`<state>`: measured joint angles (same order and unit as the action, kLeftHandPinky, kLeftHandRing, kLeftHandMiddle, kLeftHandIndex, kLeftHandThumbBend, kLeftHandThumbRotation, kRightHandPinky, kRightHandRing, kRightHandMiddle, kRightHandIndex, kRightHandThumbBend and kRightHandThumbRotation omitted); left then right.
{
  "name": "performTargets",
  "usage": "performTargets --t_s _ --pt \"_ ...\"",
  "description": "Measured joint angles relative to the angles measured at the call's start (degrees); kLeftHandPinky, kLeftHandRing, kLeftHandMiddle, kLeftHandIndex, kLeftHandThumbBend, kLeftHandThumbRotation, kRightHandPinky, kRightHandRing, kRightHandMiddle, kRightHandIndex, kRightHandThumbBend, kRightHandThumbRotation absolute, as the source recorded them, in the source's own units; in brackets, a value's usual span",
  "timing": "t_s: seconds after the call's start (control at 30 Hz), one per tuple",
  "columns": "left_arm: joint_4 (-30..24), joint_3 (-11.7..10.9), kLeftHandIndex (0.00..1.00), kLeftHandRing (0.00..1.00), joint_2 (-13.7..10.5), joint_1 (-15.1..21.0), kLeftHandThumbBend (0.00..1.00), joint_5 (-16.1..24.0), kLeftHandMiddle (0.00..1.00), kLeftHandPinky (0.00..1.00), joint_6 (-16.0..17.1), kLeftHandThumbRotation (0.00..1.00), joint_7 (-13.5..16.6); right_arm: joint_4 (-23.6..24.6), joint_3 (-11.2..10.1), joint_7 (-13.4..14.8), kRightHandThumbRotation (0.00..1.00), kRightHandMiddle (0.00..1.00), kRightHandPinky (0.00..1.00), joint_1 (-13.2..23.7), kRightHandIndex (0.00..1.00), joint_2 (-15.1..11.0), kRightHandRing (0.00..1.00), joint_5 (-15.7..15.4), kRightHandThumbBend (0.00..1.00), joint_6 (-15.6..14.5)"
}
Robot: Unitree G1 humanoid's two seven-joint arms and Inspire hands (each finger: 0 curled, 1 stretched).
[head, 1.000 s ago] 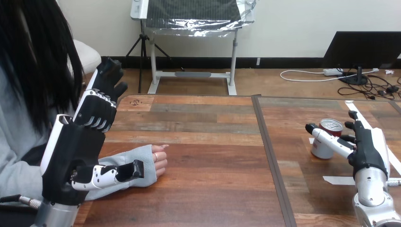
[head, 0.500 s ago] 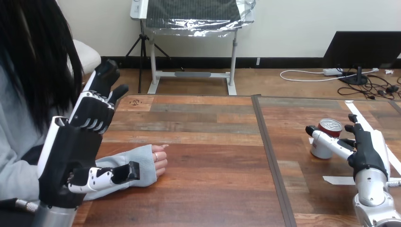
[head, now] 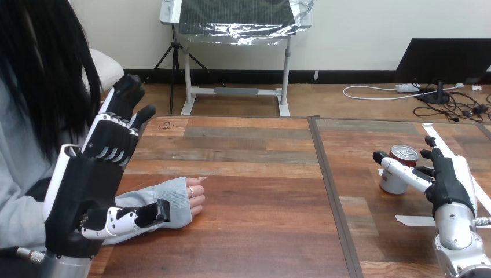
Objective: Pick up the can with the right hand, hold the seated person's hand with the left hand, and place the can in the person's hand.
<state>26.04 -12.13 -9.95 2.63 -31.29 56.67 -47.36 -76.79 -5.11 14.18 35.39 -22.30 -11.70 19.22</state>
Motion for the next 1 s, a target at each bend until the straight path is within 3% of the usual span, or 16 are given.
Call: performTargets --t_s 0.67,1.0 --pt "-2.89 0.01 0.94 0.97 0.11 -2.59 1.0 2.62 0.98 0.88 -1.29 0.38 5.32 0.0 0.38 -0.35 0.54 0.92 0.72 0.32 0.98 -0.1 0.8 -0.24 1.0 -0.51" --pt "-3.55 0.06 0.94 0.97 0.07 -2.95 1.0 2.72 0.98 0.88 -1.62 0.37 5.96 0.0 0.65 -0.35 0.54 0.92 0.73 0.38 0.98 -0.1 0.81 -0.6 1.0 -0.54"
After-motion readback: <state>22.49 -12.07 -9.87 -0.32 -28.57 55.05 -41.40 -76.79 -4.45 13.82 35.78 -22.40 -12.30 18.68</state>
